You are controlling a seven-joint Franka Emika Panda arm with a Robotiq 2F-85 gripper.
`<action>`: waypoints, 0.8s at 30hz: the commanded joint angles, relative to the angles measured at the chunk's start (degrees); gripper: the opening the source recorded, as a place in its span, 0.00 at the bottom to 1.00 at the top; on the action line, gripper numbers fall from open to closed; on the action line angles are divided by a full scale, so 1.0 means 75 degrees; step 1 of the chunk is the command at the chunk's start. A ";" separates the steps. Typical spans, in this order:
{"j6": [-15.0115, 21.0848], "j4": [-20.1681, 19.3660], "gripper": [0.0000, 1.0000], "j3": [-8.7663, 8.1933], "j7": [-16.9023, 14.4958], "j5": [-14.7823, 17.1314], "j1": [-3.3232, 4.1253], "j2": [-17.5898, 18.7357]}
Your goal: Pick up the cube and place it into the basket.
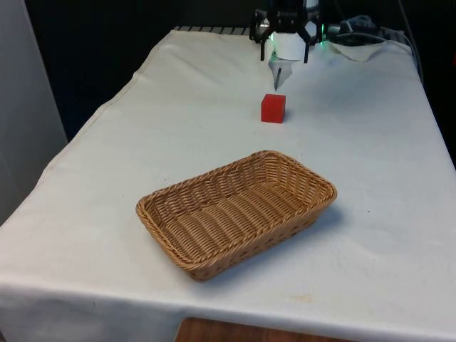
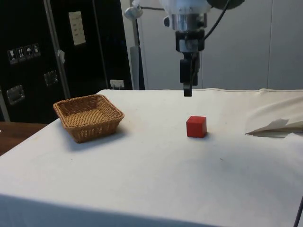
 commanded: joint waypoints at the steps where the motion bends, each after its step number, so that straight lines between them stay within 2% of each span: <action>1: 0.0214 -0.0061 1.00 0.0046 0.0168 -0.0168 -0.0084 0.0099; 6: 0.0542 -0.0183 1.00 0.0031 0.0283 -0.0222 -0.0122 0.0359; 7: 0.0420 -0.0145 1.00 -0.0015 0.0107 0.0000 -0.0015 0.0344; 8: 0.0596 -0.0206 1.00 0.0023 0.0298 -0.0222 -0.0122 0.0405; 9: 0.0703 -0.0252 1.00 0.0023 0.0336 -0.0222 -0.0130 0.0481; 15: 0.1100 -0.0336 1.00 0.0000 0.0428 -0.0160 -0.0107 0.0817; 17: 0.1100 -0.0336 1.00 0.0000 0.0428 -0.0160 -0.0107 0.0817; 24: 0.1665 -0.0336 1.00 -0.0031 0.0596 -0.0115 -0.0069 0.1429</action>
